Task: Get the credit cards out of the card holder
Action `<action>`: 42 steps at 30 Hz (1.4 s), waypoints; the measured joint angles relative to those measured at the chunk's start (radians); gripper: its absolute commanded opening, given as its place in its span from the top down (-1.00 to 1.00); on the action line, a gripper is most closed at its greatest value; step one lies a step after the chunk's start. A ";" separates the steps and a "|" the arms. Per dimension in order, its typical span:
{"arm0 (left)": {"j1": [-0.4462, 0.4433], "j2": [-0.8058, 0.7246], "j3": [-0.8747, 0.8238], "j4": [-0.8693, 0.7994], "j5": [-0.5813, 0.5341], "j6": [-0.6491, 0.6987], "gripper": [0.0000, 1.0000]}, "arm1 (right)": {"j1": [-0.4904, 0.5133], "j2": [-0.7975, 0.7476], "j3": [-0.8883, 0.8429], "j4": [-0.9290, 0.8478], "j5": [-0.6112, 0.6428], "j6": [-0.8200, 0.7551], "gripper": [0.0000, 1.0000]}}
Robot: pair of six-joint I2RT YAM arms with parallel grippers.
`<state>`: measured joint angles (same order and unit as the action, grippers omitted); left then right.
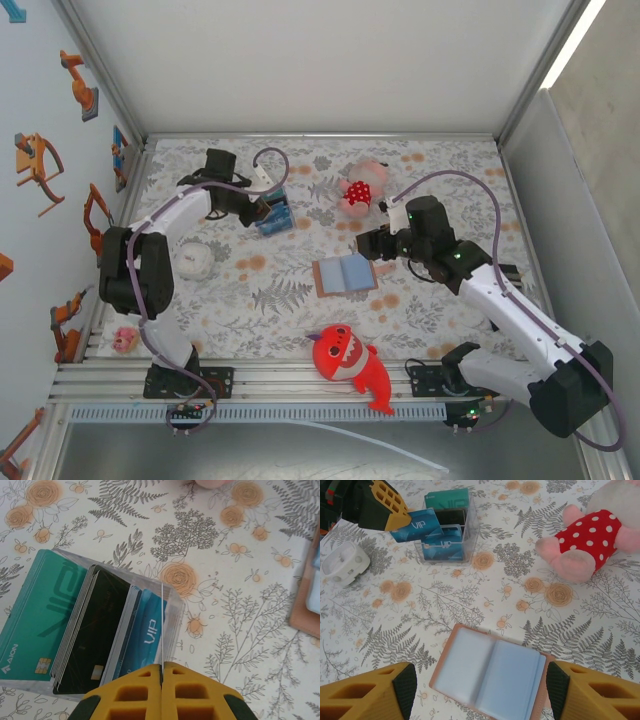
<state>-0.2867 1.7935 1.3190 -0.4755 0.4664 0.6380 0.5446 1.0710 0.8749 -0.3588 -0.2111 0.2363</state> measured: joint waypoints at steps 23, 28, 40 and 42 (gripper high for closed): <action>0.000 0.119 0.121 -0.055 0.005 0.046 0.88 | -0.003 -0.006 0.000 0.000 0.022 0.000 -0.37; 0.000 0.152 0.158 -0.087 0.005 0.065 0.67 | -0.005 -0.006 0.000 -0.001 0.022 0.000 -0.37; -0.001 0.156 0.179 -0.101 0.000 0.074 0.62 | -0.006 -0.006 0.000 -0.003 0.022 0.003 -0.38; -0.001 0.147 0.179 -0.103 -0.003 0.073 0.62 | -0.006 -0.006 0.000 -0.003 0.024 0.003 -0.38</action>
<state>-0.2878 1.9408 1.4979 -0.5781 0.4637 0.7113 0.5385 1.0653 0.8749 -0.3622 -0.1875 0.2390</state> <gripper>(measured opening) 0.189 0.688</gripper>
